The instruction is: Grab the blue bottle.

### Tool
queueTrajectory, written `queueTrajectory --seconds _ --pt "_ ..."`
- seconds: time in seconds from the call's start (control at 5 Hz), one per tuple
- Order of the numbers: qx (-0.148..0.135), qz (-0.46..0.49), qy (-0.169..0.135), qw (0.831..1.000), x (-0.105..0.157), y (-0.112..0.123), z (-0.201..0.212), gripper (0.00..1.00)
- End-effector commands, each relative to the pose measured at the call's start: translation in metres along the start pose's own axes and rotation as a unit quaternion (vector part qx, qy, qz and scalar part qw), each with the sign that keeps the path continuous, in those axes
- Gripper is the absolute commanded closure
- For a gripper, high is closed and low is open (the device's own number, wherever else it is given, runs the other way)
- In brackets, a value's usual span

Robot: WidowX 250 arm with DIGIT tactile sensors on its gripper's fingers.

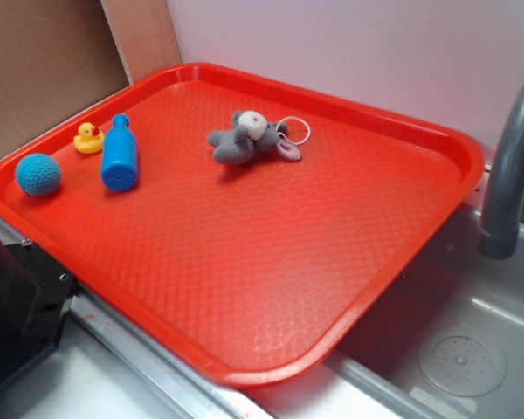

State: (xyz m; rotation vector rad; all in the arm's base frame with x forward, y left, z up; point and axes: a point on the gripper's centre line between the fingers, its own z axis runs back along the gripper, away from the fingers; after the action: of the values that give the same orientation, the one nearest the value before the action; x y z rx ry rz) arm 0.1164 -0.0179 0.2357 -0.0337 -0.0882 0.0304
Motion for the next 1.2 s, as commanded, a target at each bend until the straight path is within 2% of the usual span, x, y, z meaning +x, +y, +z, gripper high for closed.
queueTrajectory --seconds 0.0,0.2,0.4,0.6,0.8,1.0 --pt "0.0 0.0 0.0 1.0 0.0 0.0 0.0 0.0" --pt "-0.006 0.058 0.004 0.998 0.013 0.012 -0.007 0.0" --pt "-0.019 0.126 -0.018 0.992 0.017 0.026 -0.014 0.0" --pt "-0.062 0.243 -0.051 0.967 0.023 0.052 -0.035 0.0" --pt "-0.062 0.3 -0.063 0.95 0.039 0.072 -0.063 0.0" --pt "-0.043 0.366 -0.059 0.928 0.041 0.085 -0.087 0.0"
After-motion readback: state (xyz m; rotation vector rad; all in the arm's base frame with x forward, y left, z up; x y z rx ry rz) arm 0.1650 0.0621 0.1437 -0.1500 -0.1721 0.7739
